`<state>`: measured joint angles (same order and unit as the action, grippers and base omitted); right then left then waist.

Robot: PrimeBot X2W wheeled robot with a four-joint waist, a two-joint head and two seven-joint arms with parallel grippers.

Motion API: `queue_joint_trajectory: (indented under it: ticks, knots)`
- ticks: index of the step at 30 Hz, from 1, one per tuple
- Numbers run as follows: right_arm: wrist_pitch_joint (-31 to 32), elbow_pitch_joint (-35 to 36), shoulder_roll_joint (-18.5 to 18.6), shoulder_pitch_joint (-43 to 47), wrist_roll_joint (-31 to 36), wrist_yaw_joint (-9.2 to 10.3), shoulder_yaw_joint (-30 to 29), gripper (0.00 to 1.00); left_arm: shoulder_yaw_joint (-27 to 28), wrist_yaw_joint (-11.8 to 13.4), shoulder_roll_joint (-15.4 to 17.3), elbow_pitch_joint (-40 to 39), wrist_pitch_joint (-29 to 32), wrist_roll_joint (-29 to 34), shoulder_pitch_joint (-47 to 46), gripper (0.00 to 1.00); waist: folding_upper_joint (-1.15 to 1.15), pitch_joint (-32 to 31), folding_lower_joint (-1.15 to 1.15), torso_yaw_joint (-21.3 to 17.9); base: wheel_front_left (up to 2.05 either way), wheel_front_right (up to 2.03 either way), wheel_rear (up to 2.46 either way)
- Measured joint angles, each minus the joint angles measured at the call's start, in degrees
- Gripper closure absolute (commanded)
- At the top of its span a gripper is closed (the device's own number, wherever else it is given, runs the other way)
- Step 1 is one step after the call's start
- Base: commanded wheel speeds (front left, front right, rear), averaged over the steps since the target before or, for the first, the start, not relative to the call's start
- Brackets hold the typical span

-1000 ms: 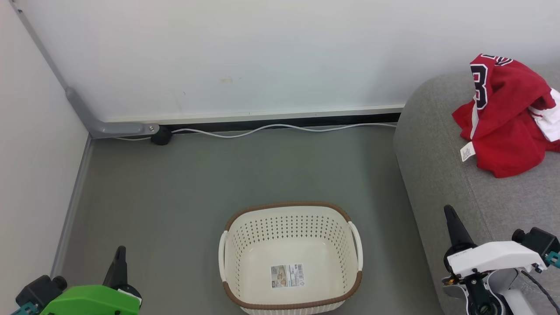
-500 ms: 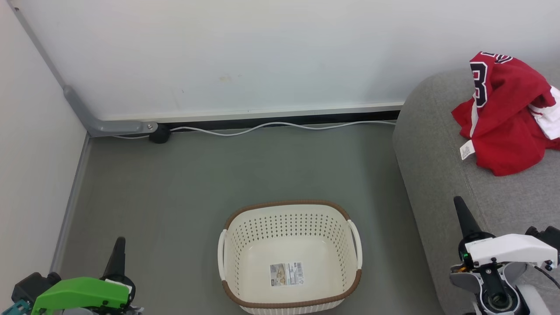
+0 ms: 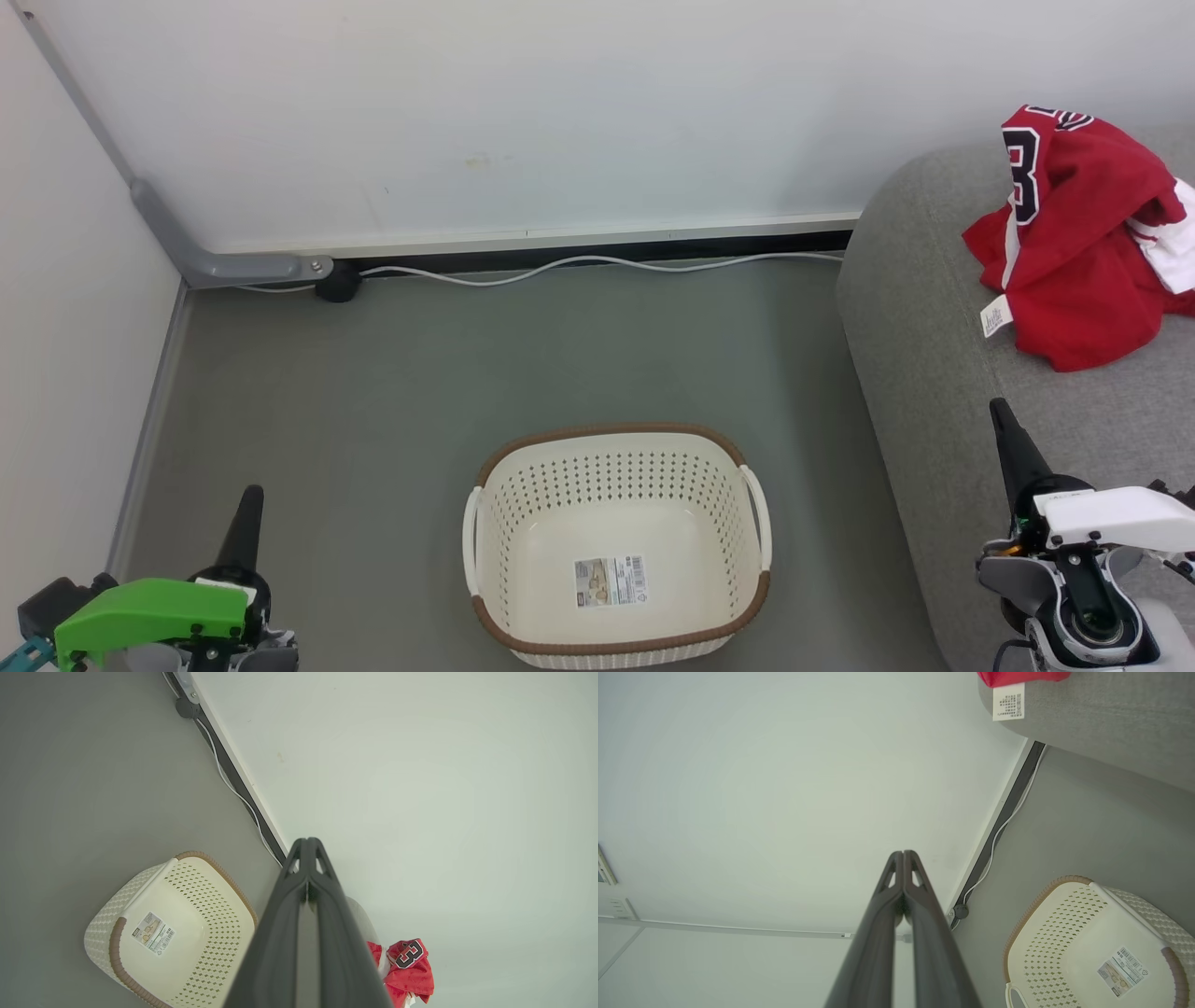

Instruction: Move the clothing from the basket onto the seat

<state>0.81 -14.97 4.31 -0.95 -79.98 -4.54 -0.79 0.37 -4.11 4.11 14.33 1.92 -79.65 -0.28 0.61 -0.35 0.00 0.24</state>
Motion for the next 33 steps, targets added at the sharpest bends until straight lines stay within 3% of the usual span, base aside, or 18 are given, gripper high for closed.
queue_joint_trajectory:
  ticks: [19, 33]
  knots:
    - [2.89, -0.59, -0.29, -1.85, -13.07, -2.0, -3.92, 1.0, 2.96, -2.69, -1.3, 1.4, 3.28, -12.33, -2.42, 1.0, 0.0, 0.51, 0.0, -0.23, 0.0, 0.0, 0.0]
    - [3.1, -0.82, -0.3, -2.15, -13.96, -2.01, -4.23, 1.0, 3.15, -2.71, -1.4, 1.6, 3.64, -12.58, -3.18, 1.0, 0.0, 0.5, 0.0, -0.24, 0.0, 0.0, 0.0]
